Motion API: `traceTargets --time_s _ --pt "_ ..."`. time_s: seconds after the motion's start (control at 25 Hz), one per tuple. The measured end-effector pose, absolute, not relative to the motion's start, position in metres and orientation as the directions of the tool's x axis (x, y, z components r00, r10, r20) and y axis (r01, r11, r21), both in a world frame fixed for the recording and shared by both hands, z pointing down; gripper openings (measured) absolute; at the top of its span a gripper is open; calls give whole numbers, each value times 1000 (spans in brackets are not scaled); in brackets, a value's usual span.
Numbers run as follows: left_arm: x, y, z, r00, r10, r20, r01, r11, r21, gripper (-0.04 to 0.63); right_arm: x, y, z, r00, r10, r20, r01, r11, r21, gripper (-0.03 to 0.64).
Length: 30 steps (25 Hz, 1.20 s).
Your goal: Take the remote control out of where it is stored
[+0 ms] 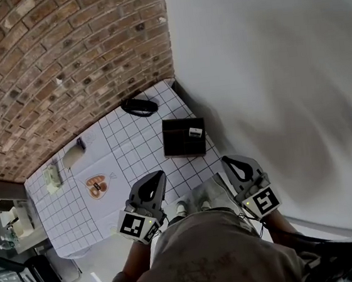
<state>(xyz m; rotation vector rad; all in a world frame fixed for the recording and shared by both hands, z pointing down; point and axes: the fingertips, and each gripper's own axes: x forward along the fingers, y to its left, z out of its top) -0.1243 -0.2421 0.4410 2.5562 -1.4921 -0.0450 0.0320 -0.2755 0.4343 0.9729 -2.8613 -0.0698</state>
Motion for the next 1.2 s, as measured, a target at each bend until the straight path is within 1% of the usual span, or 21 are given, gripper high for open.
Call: traceTargets --time_s 0.24,0.48,0.68,1.0,1.12,1.2 --pt "-108 -245 440 480 -875 66 -868 -463 177 5 45 -277 436 -801 -589 103 -580 808 105 12" --pt "-102 -242 440 479 -875 71 -869 -462 177 5 55 -277 433 -795 -600 87 -591 800 108 12" --pt "-106 -239 454 475 -875 97 -866 -444 231 5 61 -271 438 -786 -611 96 -601 791 112 12" --pt "-109 -232 456 477 -872 110 -869 -451 202 5 65 -276 443 -770 -628 113 -625 778 62 12" --pt "-112 -229 450 470 -878 90 -874 -448 189 5 58 -278 450 -788 -601 133 -593 799 100 12" --pt "-116 -224 449 460 -884 89 -879 -438 189 5 51 -278 460 -802 -572 172 -558 820 128 12"
